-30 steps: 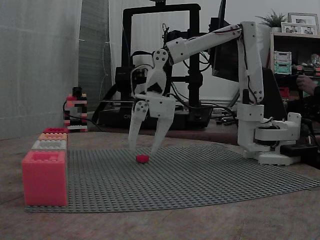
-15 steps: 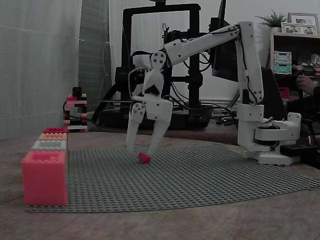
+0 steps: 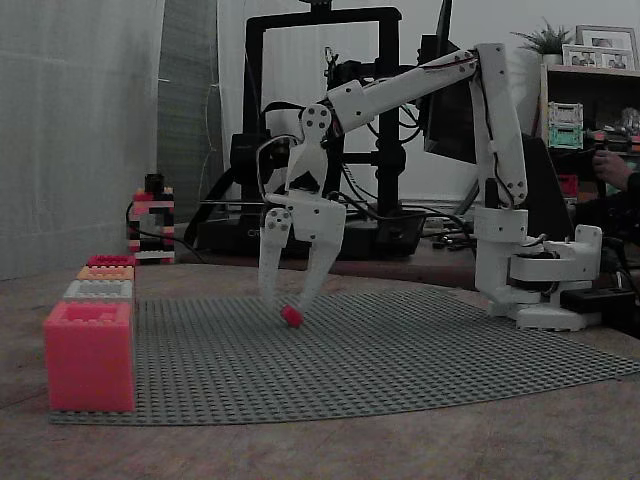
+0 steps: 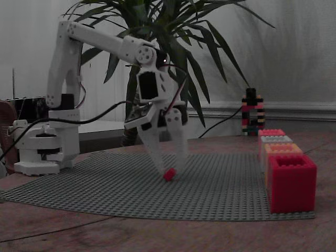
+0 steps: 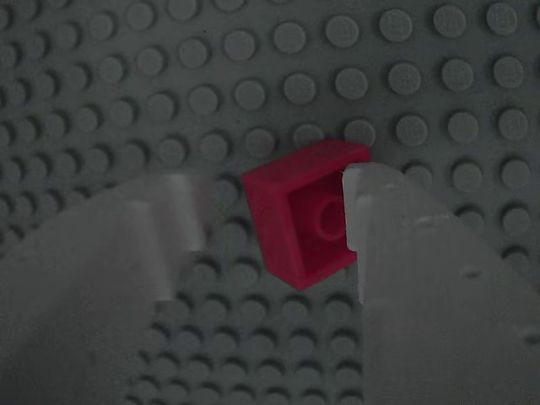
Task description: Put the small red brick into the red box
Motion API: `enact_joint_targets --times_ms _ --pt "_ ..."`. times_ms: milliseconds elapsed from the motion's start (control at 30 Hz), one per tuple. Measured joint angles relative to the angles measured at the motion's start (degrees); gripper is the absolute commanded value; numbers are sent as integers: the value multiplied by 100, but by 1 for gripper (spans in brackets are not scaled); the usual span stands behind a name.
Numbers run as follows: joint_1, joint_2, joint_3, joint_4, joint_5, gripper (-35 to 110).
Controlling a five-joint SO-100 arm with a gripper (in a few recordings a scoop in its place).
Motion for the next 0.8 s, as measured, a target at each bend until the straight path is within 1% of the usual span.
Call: enact_joint_targets --times_ms 167,533,800 --pt "0 26 0 44 -18 0" --pt "-9 53 -114 229 404 0" --pt "-62 53 -940 589 932 0"
